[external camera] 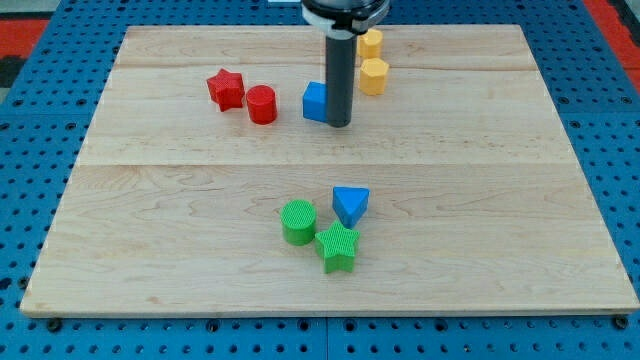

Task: Move the blue triangle to the right of the blue cube

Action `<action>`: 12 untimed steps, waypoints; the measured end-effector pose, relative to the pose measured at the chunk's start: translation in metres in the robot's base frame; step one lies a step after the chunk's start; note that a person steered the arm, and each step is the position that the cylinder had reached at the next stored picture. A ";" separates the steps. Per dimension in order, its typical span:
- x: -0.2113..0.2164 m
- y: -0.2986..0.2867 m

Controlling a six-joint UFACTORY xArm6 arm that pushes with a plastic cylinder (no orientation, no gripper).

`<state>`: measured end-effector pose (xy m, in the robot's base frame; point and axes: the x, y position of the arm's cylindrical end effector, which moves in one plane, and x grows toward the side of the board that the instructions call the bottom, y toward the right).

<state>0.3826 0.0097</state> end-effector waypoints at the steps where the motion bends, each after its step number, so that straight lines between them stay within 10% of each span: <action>1: 0.001 -0.027; 5: 0.020 0.028; 8: 0.202 0.048; 12: 0.103 0.016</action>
<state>0.4859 0.0258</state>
